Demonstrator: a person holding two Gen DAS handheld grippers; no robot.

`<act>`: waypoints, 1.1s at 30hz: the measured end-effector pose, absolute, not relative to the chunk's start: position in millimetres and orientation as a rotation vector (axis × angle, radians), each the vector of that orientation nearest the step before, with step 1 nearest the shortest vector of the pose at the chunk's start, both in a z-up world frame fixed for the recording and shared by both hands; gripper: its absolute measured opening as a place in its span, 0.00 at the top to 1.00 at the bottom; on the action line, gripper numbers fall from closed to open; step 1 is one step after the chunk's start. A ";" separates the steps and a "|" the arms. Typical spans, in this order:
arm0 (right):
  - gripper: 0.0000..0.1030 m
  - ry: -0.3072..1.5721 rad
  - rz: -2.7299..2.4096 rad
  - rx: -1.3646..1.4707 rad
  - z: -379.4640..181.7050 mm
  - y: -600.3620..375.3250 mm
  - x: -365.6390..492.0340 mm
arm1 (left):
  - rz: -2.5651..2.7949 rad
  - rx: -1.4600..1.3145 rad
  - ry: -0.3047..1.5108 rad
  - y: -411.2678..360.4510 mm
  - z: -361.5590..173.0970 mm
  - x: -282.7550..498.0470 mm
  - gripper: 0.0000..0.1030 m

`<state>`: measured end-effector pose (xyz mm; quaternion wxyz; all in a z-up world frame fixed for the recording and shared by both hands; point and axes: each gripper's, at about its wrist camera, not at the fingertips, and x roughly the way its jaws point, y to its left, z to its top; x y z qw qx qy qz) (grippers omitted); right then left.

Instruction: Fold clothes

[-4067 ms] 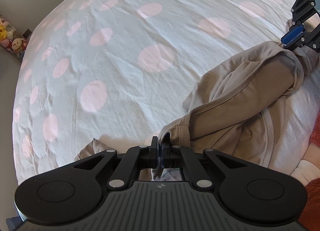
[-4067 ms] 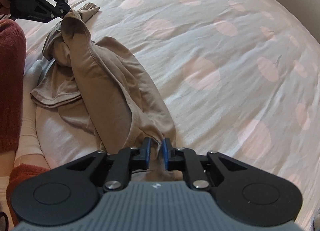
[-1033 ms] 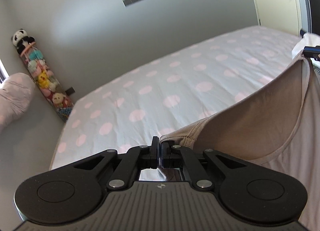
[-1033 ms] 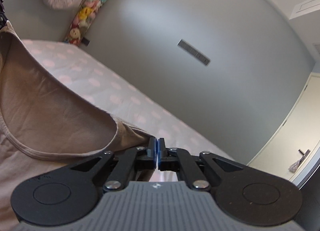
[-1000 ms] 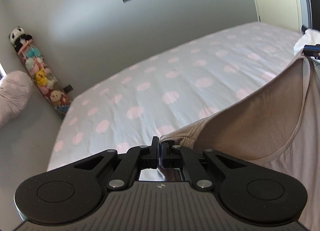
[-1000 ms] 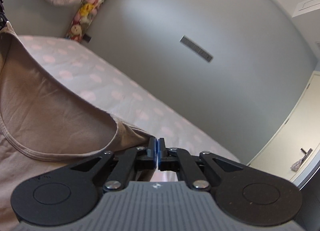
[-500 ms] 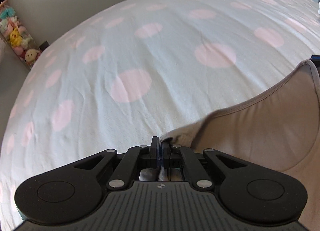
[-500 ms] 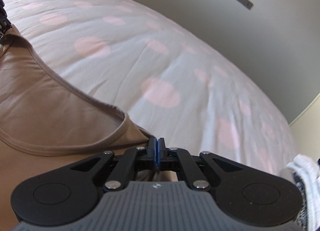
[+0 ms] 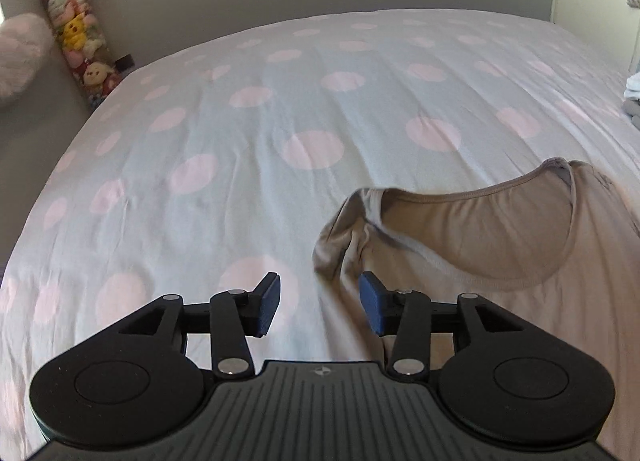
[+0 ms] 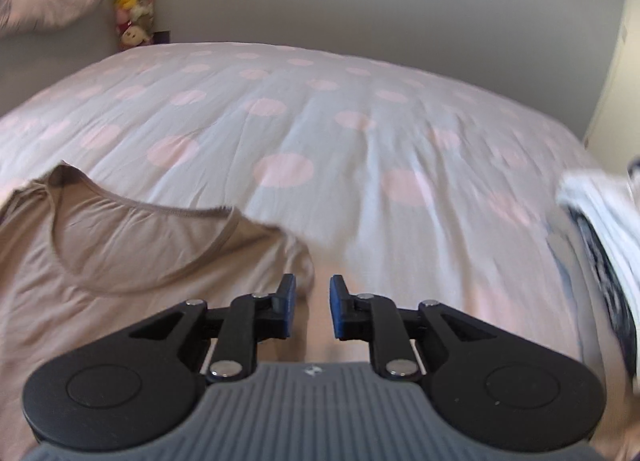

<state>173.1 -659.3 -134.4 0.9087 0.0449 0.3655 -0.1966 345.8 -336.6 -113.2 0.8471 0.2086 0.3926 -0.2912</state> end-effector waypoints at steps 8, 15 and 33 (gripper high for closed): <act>0.76 0.854 -0.466 0.370 -136.5 -637.0 58.4 | -0.515 0.341 0.949 -255.8 -104.3 272.2 0.59; 0.76 0.985 -0.463 0.597 -152.9 -614.3 -8.9 | -0.454 0.202 0.899 -207.7 -103.8 222.0 0.58; 0.75 1.418 -0.338 0.566 -182.8 -580.7 -9.8 | -0.401 0.048 0.960 -168.4 -128.7 220.2 0.58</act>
